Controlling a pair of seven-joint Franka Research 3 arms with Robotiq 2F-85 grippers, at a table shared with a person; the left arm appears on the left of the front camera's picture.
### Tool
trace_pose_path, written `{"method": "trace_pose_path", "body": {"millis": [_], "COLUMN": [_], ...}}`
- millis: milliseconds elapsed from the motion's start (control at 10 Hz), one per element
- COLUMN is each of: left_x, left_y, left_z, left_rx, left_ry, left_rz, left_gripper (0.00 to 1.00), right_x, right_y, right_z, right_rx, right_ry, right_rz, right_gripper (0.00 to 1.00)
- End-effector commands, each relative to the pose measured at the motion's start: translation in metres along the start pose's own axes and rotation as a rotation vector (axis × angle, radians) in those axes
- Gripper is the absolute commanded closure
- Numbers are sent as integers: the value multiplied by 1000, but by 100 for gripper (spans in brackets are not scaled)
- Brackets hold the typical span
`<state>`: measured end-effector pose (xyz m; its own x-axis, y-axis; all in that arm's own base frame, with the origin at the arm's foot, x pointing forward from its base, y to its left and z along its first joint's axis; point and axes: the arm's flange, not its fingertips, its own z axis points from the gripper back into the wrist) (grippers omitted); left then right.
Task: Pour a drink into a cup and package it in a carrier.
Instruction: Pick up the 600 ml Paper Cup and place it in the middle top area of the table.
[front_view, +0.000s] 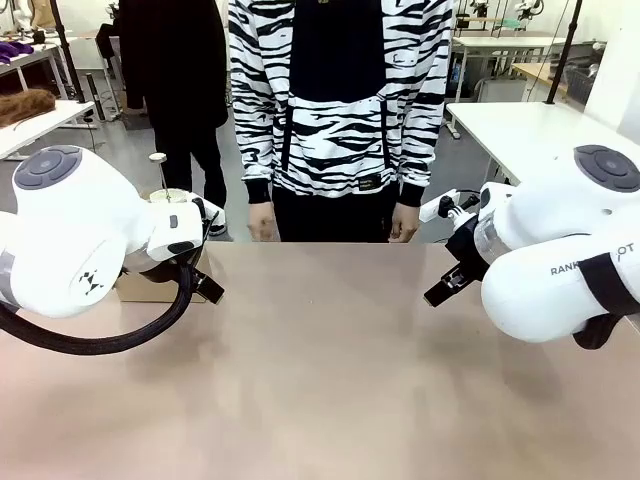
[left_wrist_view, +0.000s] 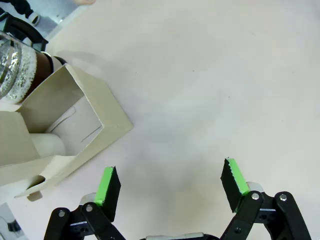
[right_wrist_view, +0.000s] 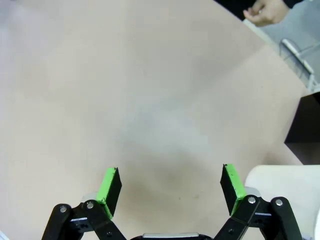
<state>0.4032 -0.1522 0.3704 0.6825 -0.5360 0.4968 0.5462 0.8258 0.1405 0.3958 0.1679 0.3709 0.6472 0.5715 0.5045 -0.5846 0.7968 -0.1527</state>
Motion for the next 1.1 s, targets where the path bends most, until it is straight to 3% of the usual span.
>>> {"method": "trace_pose_path", "body": {"millis": [0, 200, 600, 800, 1000], "left_x": [0, 0, 0, 0, 0], "left_y": [0, 0, 0, 0, 0], "left_z": [0, 0, 0, 0, 0], "left_rx": [0, 0, 0, 0, 0], "left_ry": [0, 0, 0, 0, 0], "left_rz": [1, 1, 1, 1, 1], "left_gripper": [0, 0, 0, 0, 0], "right_x": [0, 0, 39, 18, -19], "right_y": [0, 0, -61, -106, -146], "right_z": [0, 0, 105, 161, 188], "right_rx": [0, 0, 67, 173, 265], "right_ry": [0, 0, -90, -204, -334], "right_rz": [0, 0, 6, 105, 240], "right_gripper": [0, 0, 0, 0, 0]}}
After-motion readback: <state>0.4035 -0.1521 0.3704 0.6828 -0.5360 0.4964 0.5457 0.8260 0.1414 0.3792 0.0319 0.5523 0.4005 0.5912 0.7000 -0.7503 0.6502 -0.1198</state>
